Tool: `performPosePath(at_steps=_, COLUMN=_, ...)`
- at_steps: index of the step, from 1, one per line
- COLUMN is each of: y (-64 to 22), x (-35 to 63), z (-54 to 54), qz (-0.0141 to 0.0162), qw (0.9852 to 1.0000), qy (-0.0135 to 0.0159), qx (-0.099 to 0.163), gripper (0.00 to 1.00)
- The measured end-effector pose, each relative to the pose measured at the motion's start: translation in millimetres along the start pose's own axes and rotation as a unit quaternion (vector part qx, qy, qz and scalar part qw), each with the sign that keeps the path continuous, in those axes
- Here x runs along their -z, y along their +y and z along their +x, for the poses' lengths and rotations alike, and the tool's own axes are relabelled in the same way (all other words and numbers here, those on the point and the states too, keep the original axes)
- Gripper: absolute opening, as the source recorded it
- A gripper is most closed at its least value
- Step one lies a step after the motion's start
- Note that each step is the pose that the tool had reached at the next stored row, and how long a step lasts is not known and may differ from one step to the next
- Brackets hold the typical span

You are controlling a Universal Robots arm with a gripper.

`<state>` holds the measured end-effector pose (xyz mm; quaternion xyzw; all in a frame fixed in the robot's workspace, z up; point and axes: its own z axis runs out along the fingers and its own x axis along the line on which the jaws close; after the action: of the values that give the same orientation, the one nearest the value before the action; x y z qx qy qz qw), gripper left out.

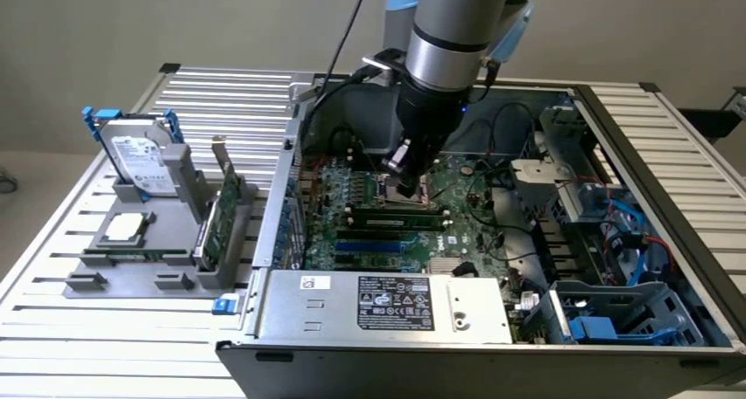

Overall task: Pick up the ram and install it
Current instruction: 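Press down the ram until it locks into place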

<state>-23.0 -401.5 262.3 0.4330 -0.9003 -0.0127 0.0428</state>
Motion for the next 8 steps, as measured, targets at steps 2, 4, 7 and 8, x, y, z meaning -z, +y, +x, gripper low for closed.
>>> performPosePath(at_steps=2, y=0.0, x=0.0, z=0.0, qz=-0.0012, qw=0.9998, qy=-0.0011, qx=-0.018, gripper=0.11)
performPosePath(at_steps=4, y=0.0, x=0.0, z=0.0, qz=-0.0023, qw=0.9994, qy=-0.0021, qx=-0.035, gripper=0.11)
performPosePath(at_steps=7, y=0.0, x=0.0, z=0.0, qz=-0.0034, qw=0.9984, qy=-0.003, qx=-0.057, gripper=0.11)
performPosePath(at_steps=8, y=0.0, x=0.0, z=0.0, qz=-0.0034, qw=0.998, qy=-0.0031, qx=-0.063, gripper=0.11)
